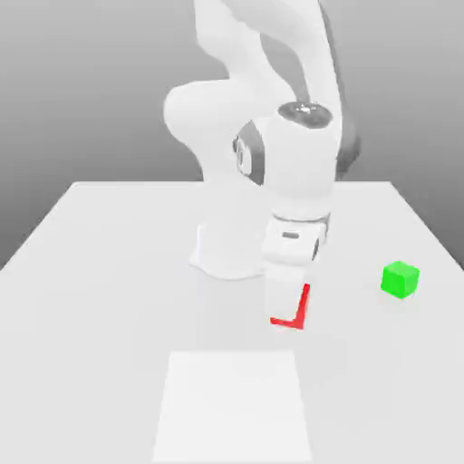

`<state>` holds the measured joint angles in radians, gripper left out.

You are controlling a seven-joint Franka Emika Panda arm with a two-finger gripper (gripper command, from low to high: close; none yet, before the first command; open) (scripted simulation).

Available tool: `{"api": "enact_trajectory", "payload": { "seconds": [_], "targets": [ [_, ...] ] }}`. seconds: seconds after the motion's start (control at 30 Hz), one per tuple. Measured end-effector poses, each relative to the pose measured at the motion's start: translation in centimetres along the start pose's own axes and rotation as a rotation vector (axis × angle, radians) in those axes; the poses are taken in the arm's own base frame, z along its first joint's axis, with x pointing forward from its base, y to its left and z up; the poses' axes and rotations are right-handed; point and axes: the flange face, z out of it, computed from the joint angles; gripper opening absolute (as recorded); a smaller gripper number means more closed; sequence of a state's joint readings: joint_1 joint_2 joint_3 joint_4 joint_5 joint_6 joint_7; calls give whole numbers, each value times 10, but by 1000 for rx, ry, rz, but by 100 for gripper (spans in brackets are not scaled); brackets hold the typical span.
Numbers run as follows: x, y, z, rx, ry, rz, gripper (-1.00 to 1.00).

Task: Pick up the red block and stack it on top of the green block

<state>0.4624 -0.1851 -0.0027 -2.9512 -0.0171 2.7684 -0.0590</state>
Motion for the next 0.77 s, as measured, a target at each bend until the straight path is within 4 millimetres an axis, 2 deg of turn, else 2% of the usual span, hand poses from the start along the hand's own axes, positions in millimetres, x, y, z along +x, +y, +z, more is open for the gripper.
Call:
{"api": "enact_trajectory", "payload": {
  "seconds": [0.1,0.2,0.3,0.4,0.47,0.63,0.67,0.77],
  "targets": [
    [4,-61,-6,0,2,-30,-100],
    [-3,-123,-11,1,2,-60,-100],
    [-23,-183,-17,3,2,-91,-100],
    [-54,-241,-22,6,-1,-123,-100],
    [-65,-257,-13,5,-1,-132,-100],
    [-68,-262,29,3,0,-133,-100],
    [-68,-262,38,3,0,-133,100],
    [-68,-261,38,3,0,-131,100]
  ]
}}
